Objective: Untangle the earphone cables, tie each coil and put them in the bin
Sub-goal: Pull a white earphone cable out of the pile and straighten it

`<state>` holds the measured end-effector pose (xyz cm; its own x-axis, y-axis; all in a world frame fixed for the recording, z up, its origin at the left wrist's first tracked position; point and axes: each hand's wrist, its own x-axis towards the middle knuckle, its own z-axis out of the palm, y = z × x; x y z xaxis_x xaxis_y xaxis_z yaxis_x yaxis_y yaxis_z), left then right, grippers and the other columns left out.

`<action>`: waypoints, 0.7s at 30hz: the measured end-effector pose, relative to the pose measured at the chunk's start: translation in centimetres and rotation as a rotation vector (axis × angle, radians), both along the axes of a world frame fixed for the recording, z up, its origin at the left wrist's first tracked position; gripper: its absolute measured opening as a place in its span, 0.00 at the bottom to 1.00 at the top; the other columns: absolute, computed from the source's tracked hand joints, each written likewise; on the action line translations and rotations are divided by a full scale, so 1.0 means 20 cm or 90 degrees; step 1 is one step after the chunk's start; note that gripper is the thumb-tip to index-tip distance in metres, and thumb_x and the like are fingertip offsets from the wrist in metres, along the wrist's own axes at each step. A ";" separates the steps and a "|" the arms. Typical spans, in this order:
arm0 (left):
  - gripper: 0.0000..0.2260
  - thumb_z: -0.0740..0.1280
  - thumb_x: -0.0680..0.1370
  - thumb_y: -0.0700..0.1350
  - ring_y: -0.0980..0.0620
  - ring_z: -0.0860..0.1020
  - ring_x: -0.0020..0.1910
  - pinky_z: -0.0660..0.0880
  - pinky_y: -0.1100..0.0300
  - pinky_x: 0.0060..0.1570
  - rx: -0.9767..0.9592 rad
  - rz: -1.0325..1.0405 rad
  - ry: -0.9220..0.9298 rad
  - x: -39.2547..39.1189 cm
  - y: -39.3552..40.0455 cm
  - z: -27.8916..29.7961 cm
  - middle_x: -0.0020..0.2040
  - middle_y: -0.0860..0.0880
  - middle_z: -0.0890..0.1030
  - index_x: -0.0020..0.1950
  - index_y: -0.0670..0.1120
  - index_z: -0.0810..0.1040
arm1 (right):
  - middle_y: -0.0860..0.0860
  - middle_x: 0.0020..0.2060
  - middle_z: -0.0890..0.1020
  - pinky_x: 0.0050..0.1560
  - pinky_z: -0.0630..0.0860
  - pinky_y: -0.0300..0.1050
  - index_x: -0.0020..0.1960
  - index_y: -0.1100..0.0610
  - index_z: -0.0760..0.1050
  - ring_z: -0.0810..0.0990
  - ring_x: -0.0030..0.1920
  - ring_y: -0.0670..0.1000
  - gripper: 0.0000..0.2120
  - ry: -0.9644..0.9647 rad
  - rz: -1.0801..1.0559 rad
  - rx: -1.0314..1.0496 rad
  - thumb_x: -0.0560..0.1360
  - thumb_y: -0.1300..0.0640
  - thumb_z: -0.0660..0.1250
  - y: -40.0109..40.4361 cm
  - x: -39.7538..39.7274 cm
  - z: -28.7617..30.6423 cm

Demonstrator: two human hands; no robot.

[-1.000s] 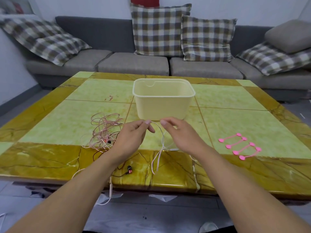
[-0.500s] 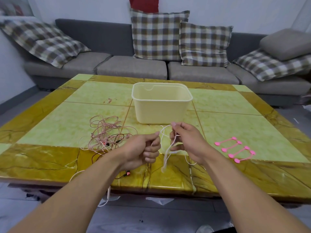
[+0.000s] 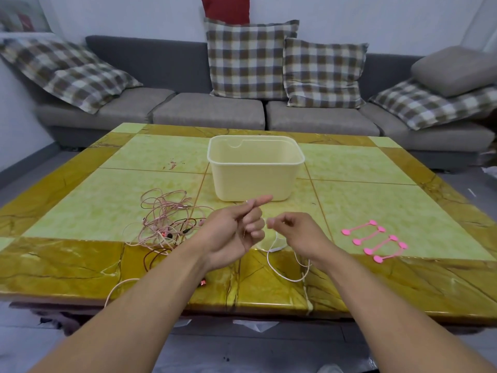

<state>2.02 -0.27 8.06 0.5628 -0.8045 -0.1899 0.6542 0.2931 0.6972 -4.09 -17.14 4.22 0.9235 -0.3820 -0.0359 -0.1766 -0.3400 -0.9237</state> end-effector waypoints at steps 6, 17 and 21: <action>0.17 0.49 0.85 0.32 0.40 0.80 0.64 0.75 0.49 0.66 -0.028 0.112 0.012 0.07 0.01 -0.05 0.63 0.36 0.81 0.73 0.33 0.65 | 0.44 0.23 0.72 0.29 0.63 0.40 0.47 0.50 0.86 0.66 0.25 0.45 0.07 0.110 0.195 -0.130 0.78 0.49 0.72 0.04 -0.02 -0.06; 0.22 0.51 0.76 0.26 0.46 0.85 0.52 0.78 0.51 0.60 0.228 0.214 -0.253 0.08 0.02 -0.13 0.51 0.41 0.86 0.62 0.37 0.78 | 0.46 0.26 0.72 0.34 0.65 0.45 0.49 0.43 0.85 0.68 0.29 0.45 0.08 0.085 0.263 -0.258 0.78 0.43 0.69 0.15 -0.13 0.13; 0.17 0.56 0.71 0.29 0.49 0.77 0.28 0.75 0.57 0.36 0.402 0.198 -0.458 0.01 0.04 -0.12 0.31 0.44 0.81 0.43 0.41 0.84 | 0.44 0.29 0.76 0.36 0.68 0.43 0.43 0.45 0.84 0.71 0.30 0.43 0.08 0.013 0.226 -0.218 0.77 0.44 0.71 0.13 -0.13 0.22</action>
<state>2.32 0.45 5.67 0.8793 -0.4720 -0.0635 -0.0263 -0.1812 0.9831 -6.73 -14.53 8.55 0.9991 -0.0377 0.0171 -0.0124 -0.6664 -0.7455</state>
